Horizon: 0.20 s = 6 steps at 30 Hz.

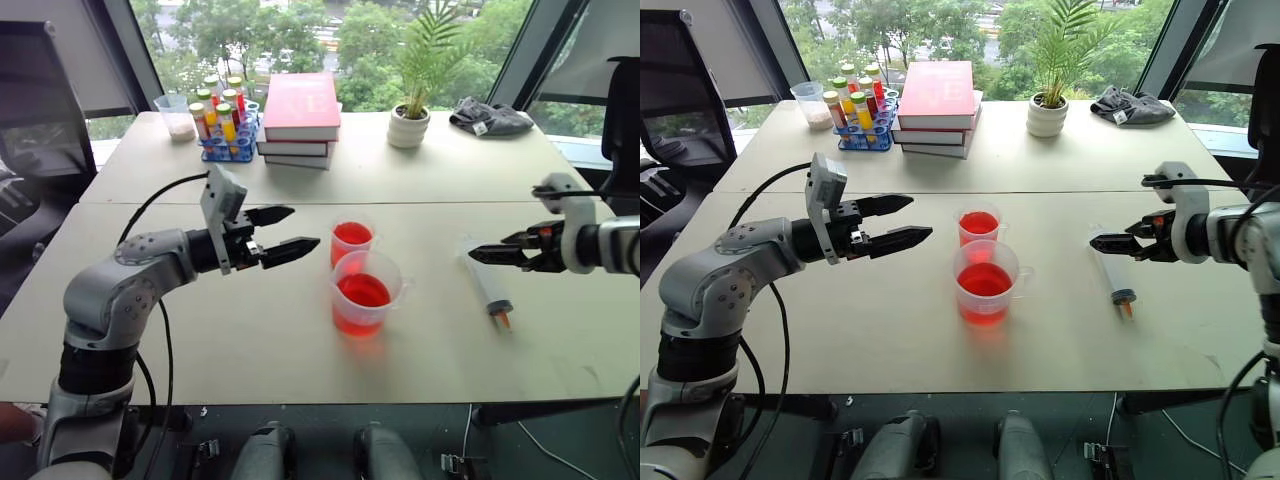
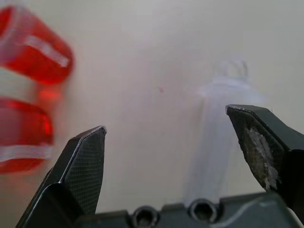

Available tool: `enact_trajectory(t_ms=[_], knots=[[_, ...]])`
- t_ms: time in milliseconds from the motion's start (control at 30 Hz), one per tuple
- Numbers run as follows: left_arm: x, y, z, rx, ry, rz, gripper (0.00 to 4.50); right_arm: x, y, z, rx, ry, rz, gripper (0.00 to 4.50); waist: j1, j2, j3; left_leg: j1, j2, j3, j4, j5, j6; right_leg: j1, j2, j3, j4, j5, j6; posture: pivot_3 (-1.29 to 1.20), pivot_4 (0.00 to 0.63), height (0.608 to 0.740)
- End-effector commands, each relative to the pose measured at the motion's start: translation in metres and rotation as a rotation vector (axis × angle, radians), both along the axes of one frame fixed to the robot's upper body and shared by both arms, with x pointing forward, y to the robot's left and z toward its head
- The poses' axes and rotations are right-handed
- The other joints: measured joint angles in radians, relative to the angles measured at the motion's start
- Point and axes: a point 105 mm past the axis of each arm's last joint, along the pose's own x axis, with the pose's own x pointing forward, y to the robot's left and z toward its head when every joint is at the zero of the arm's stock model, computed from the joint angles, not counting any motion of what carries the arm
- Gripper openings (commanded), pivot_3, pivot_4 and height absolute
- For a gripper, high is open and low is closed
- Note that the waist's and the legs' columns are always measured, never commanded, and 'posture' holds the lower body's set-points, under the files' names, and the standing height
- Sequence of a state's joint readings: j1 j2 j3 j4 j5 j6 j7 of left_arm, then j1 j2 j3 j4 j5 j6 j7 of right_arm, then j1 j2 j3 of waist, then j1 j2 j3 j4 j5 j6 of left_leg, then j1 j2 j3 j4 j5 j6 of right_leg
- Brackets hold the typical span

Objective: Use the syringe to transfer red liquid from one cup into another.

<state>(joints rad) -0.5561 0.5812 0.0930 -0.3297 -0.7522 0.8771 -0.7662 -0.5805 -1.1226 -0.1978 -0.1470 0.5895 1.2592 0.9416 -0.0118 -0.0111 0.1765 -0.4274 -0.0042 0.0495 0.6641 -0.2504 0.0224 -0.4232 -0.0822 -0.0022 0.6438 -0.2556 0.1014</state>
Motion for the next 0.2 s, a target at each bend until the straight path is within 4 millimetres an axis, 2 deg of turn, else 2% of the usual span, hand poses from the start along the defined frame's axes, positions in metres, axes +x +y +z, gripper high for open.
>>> enact_trajectory(t_ms=[33,200], knots=[[-0.006,0.004,0.011,0.012,-0.042,-0.014,4.5,-0.031,0.018,0.024,0.01,-0.11,0.17,4.43,0.0,-0.001,0.0,0.001,0.0,0.0,0.0,0.0,0.0,0.001,0.0,0.0,0.0,0.0,0.0,0.0,0.15,0.74],[-0.01,0.013,0.005,0.053,-0.008,-0.014,4.5,-0.053,0.019,0.025,0.014,-0.121,0.185,4.43,0.002,-0.001,0.0,0.002,0.0,0.0,0.001,0.0,0.0,0.002,0.0,0.0,0.0,0.0,-0.001,0.0,0.15,0.74]])
